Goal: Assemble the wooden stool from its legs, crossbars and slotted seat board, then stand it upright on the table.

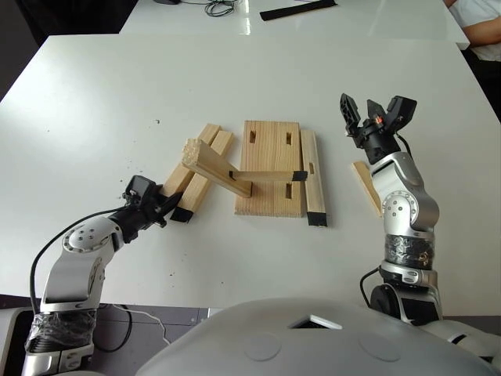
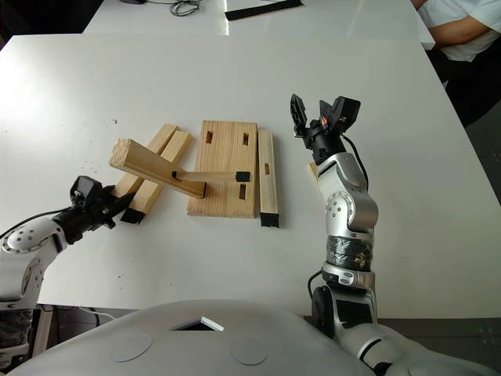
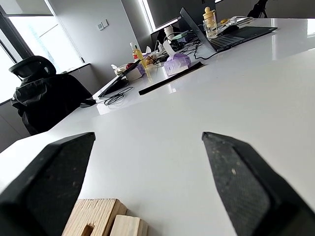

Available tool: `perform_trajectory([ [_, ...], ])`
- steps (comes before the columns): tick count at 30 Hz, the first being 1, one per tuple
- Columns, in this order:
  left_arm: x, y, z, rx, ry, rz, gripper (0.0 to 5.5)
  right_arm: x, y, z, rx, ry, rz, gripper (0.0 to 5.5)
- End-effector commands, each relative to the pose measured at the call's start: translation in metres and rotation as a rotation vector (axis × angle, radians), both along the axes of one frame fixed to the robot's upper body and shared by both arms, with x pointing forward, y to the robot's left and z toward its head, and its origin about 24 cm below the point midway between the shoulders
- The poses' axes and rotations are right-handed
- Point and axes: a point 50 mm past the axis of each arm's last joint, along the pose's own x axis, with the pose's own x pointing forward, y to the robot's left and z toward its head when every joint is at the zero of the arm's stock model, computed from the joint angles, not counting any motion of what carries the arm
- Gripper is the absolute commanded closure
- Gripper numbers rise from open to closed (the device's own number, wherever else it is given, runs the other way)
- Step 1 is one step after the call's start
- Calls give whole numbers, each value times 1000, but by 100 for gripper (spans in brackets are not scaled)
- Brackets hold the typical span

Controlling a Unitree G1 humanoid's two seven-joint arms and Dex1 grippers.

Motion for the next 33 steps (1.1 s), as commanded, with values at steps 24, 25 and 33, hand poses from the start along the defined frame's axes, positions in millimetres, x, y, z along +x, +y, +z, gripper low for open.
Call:
perform_trajectory([
  [24,32,-87,208,-683,-600,-881,348,-18,38,213,46,-417,1470,149],
  [25,31,-89,207,-675,-590,-899,348,-18,39,214,50,-417,1475,149],
  [33,31,-94,192,-633,-540,-939,348,-13,33,229,106,-444,1447,149],
])
